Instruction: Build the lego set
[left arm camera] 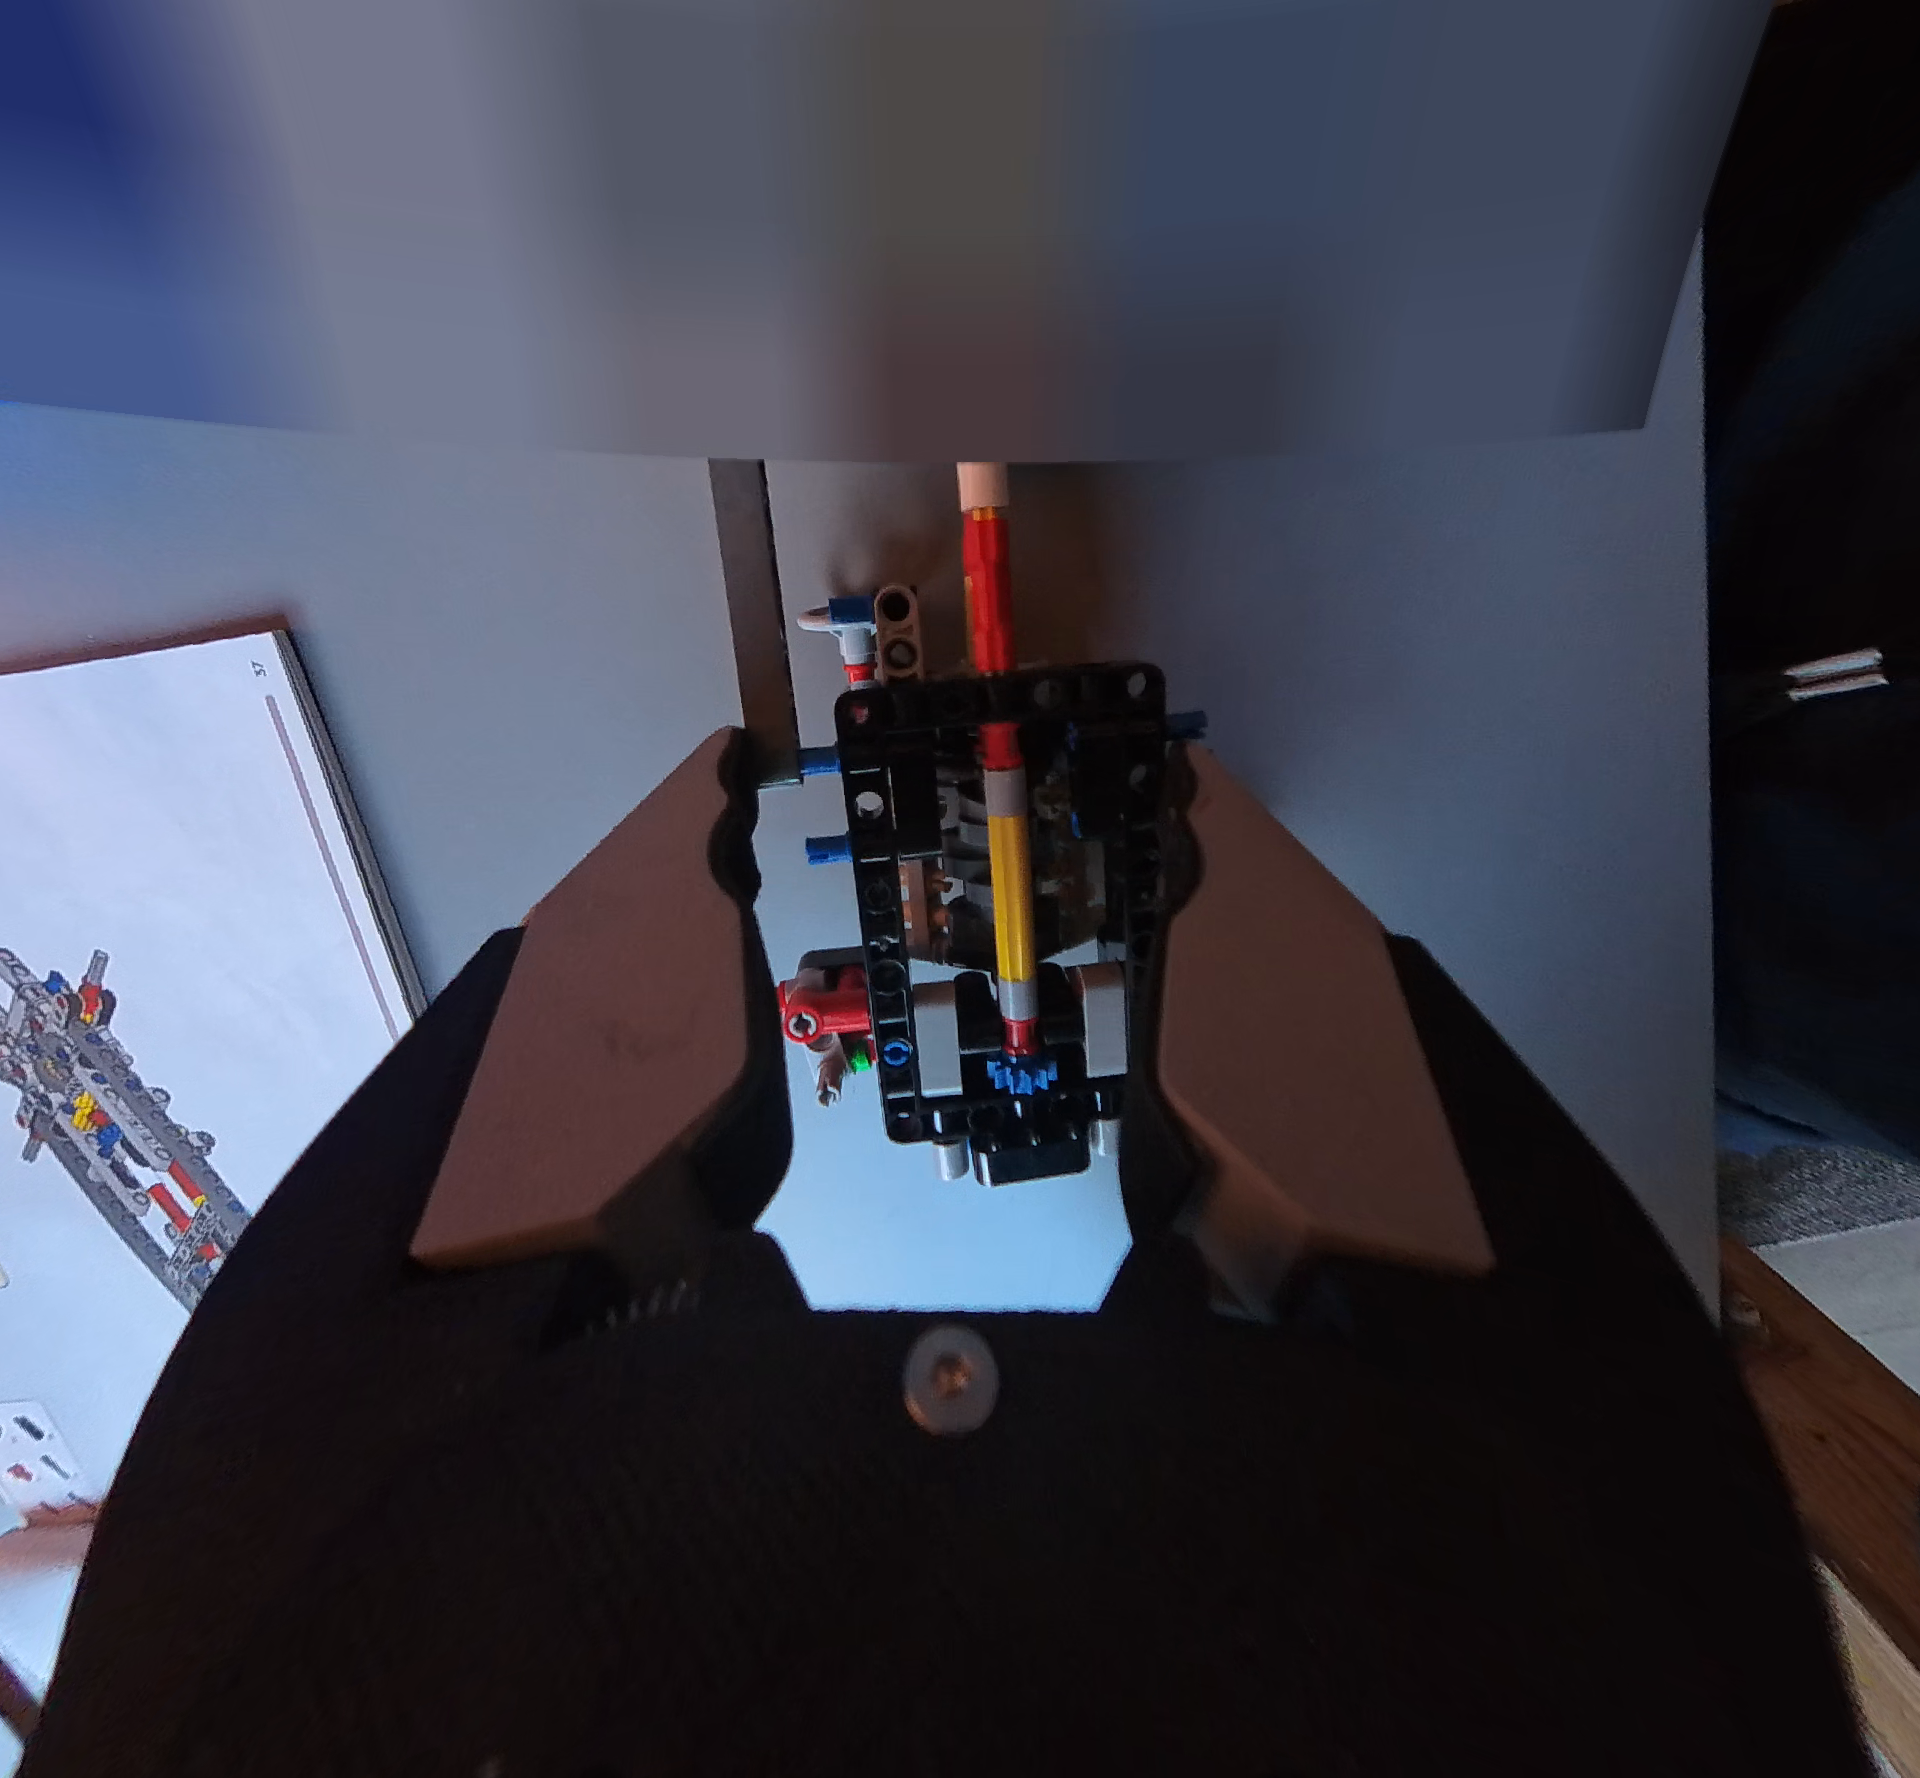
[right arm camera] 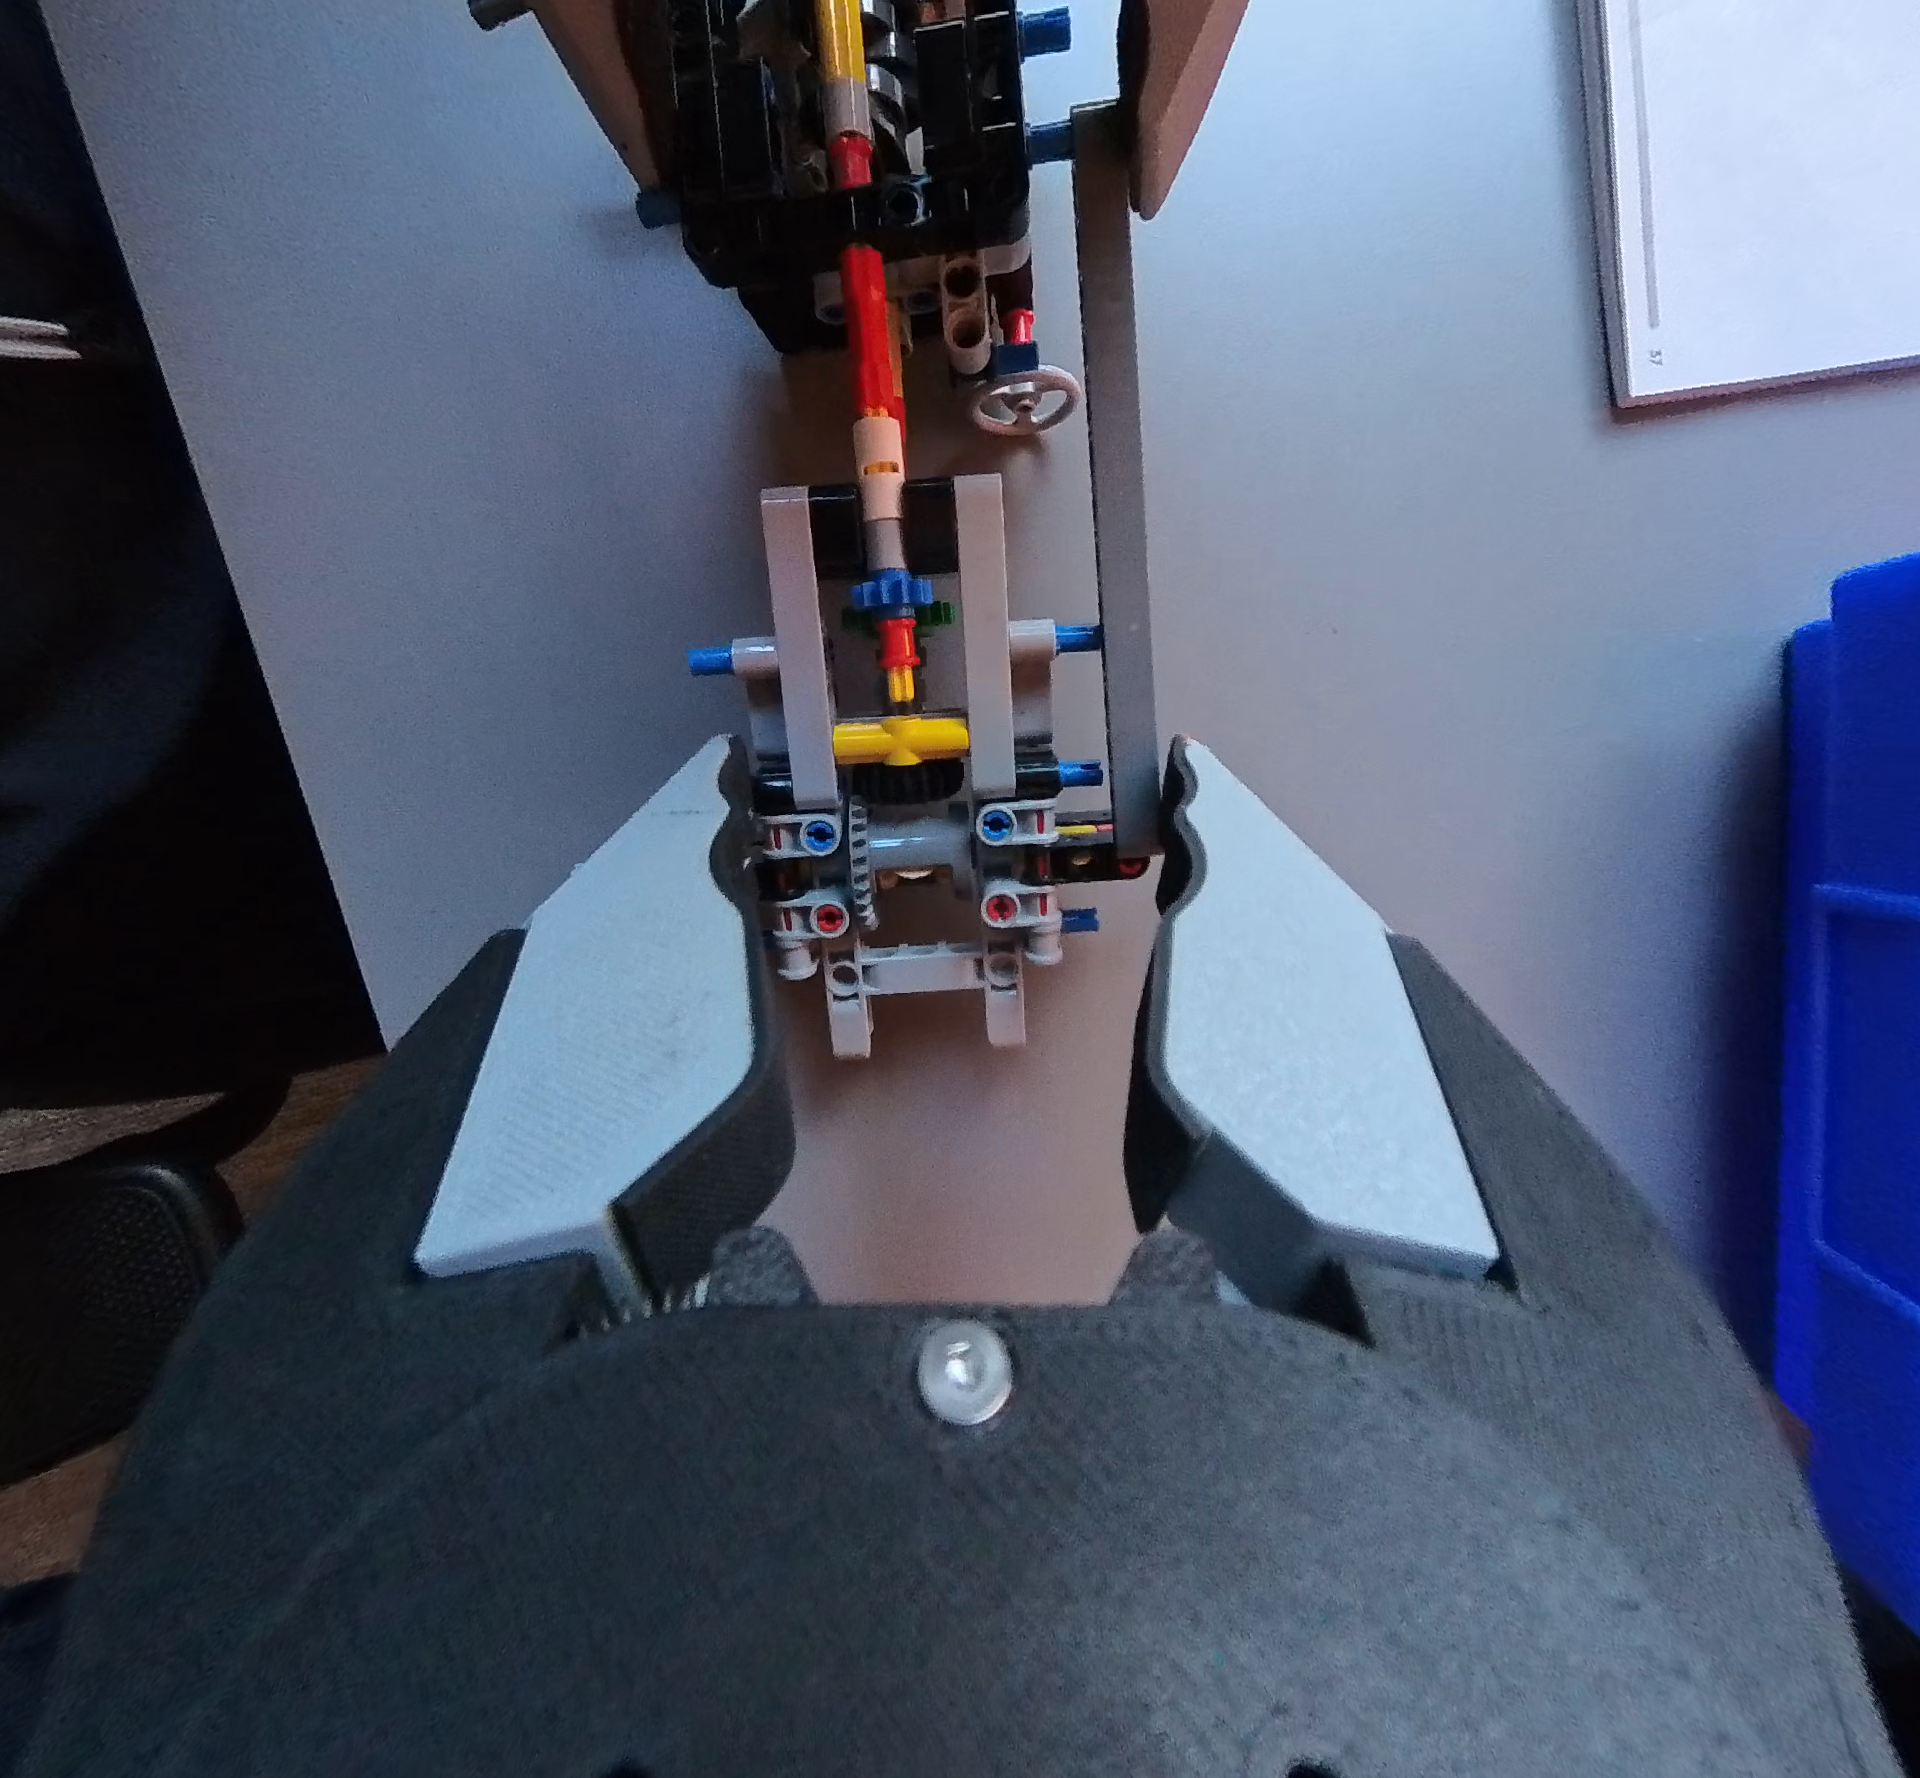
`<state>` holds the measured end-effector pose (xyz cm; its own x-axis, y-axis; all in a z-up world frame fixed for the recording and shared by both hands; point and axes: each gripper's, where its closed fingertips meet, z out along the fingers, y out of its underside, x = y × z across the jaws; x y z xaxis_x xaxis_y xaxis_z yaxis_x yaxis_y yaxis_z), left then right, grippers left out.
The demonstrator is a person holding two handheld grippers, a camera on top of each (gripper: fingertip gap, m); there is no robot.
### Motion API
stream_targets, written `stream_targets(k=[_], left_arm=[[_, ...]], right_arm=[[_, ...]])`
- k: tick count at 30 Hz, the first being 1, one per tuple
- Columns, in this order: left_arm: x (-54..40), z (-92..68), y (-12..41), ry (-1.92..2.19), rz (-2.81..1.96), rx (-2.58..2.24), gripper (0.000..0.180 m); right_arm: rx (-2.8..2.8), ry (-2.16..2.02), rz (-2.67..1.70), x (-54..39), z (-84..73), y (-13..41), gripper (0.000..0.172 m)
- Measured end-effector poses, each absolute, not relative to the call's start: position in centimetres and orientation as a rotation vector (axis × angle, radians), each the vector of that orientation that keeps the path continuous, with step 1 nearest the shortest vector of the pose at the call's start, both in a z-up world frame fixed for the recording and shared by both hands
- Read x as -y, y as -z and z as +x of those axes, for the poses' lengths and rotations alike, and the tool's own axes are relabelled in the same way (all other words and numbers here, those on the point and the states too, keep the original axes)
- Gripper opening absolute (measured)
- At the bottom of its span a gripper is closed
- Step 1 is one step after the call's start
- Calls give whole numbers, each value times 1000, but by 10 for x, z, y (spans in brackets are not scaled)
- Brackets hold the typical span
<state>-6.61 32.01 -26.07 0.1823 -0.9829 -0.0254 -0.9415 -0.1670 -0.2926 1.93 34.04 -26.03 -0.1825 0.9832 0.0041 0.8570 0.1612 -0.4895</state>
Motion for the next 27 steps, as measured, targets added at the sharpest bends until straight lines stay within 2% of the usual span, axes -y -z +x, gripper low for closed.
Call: stream_targets(k=[15, 27], left_arm=[[-318, -68, 261, 261, -2248, -1847, 77], [-317, -64, 259, 264, -2231, -1846, 77]], right_arm=[[1959, -433, -1669, -347, 19, 245, 76], [1977, -385, -1632, -346, 22, 255, 76]])
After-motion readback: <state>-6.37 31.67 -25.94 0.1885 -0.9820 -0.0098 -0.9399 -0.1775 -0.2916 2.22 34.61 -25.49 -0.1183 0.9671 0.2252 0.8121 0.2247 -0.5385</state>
